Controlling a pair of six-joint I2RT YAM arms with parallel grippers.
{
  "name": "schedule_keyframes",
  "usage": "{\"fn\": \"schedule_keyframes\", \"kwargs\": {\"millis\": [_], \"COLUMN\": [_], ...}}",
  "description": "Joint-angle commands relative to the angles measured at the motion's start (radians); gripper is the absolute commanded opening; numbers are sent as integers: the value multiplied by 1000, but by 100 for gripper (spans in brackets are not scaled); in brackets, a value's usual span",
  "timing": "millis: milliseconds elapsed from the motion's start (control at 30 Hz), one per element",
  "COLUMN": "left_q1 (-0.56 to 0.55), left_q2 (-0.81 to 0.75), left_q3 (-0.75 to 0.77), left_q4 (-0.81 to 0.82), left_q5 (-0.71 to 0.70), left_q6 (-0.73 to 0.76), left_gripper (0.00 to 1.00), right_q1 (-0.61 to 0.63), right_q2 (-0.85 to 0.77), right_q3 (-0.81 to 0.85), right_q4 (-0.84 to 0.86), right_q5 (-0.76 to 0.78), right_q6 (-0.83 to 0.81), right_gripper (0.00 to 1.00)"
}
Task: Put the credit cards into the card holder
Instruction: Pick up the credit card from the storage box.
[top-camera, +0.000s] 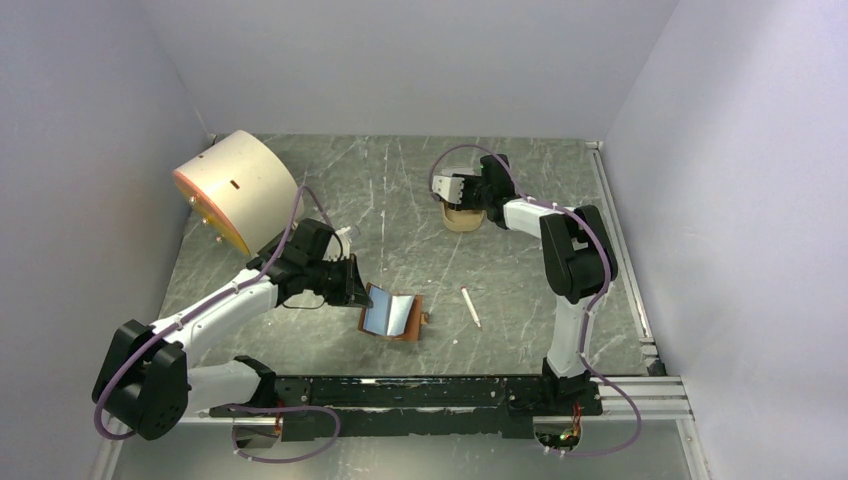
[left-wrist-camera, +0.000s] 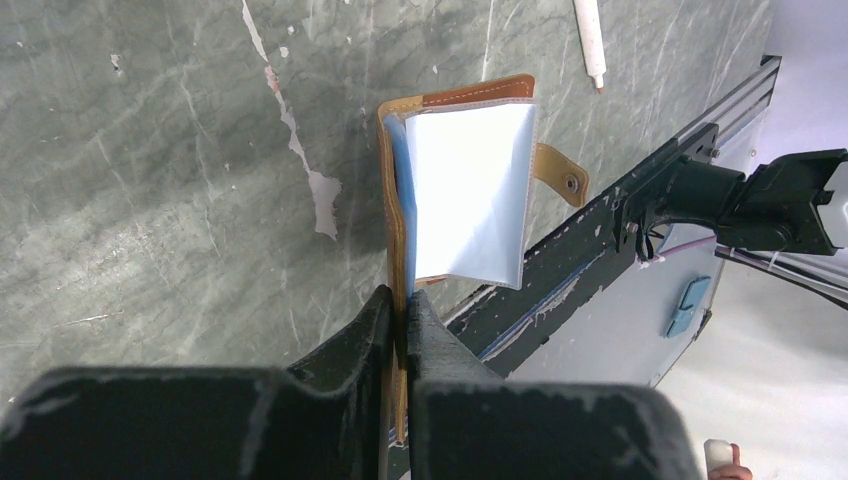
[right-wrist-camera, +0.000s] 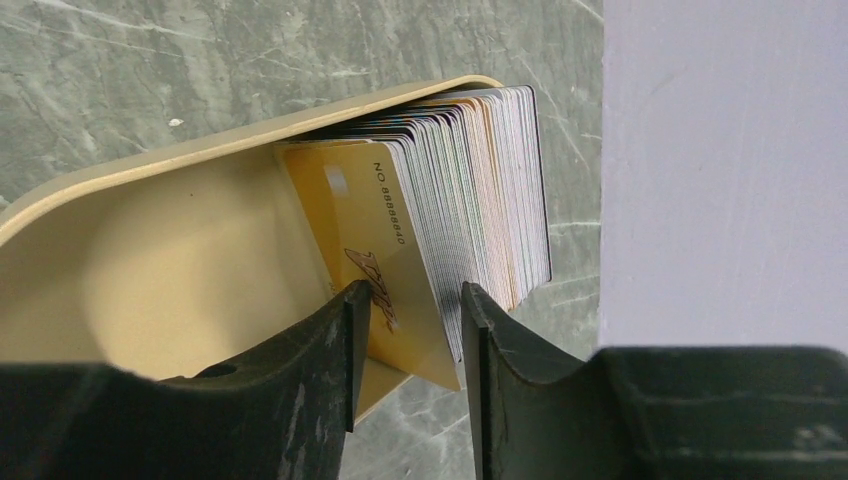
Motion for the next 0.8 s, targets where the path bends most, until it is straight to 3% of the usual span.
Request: {"fn": "schedule_keyframes", "kwargs": {"millis": [0,433,633,767], "left_q1": [0,1,0,0], "left_q2": [-13,-3,-7,-8], "left_q3": [-7,-8,-9,-8], "left_q4": [25,32,31,26], "left_q5": [27,35,32,30], "left_q6": [11,12,10,9], "left_gripper": [9,9,9,9], "right_q1": [-17,-30,-31,-30], "right_q2": [-40,-79,-108,-152], "right_q3": [38,25,19,-10], "right_q4": [24,0,-84,-119], "right_q5": [-21,-57,-115,-173], "right_q6": [-2,-2,10,29], "right_gripper": [39,23,0,0]}}
